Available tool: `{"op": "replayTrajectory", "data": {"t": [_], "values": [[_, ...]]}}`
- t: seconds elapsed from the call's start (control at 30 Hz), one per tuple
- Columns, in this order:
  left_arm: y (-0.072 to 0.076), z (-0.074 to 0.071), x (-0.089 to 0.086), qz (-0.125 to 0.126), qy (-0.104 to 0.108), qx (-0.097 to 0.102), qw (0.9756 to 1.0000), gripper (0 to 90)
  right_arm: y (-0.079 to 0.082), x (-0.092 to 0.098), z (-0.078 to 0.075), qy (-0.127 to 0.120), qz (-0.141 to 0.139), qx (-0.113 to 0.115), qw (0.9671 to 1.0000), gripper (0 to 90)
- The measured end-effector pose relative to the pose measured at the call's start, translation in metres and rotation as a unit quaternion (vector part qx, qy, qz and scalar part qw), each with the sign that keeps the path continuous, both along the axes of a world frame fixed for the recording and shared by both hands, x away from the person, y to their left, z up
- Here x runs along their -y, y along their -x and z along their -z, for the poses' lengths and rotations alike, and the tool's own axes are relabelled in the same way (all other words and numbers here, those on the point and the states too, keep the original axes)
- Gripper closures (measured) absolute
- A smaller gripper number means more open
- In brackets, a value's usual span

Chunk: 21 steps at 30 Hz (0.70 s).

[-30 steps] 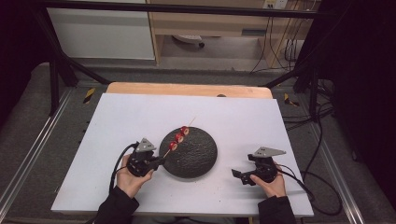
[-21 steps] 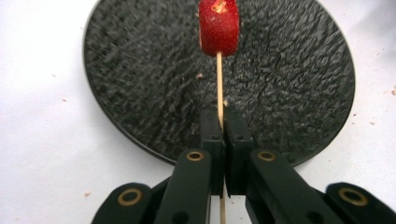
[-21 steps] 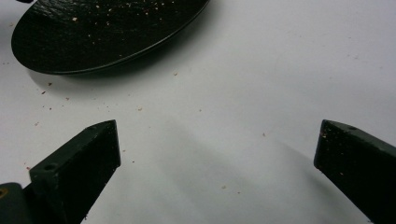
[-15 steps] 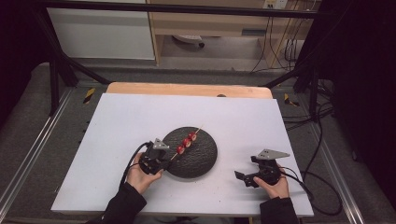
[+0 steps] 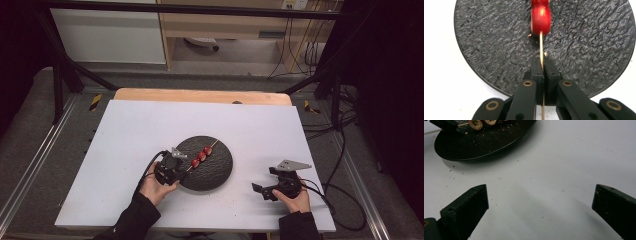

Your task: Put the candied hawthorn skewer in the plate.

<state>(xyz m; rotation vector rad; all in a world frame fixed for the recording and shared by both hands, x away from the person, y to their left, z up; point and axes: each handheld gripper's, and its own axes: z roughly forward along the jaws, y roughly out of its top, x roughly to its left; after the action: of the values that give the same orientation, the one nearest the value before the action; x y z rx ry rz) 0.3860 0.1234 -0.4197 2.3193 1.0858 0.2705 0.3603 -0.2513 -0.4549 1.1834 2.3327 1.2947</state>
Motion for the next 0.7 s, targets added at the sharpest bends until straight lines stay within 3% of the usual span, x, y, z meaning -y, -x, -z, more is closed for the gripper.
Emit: {"op": "replayTrajectory", "data": {"t": [0.17,0.33,0.43,0.7], "values": [[0.001,0.000,-0.001,0.001,0.000,0.006,1.0000,85.3,0.000,0.000,0.000,0.000,0.001,-0.001,1.0000,1.2],[0.004,-0.005,-0.011,0.015,0.024,0.025,0.9993,78.8,0.000,0.000,0.000,0.003,0.003,0.002,1.0000,1.1],[0.006,-0.009,-0.019,0.029,0.034,0.042,0.9981,69.3,0.000,0.000,0.000,0.004,0.004,-0.002,1.0000,1.0],[0.014,-0.012,-0.050,0.058,0.054,0.058,0.9952,38.5,0.000,0.000,0.000,0.002,0.005,-0.004,1.0000,1.0]]}}
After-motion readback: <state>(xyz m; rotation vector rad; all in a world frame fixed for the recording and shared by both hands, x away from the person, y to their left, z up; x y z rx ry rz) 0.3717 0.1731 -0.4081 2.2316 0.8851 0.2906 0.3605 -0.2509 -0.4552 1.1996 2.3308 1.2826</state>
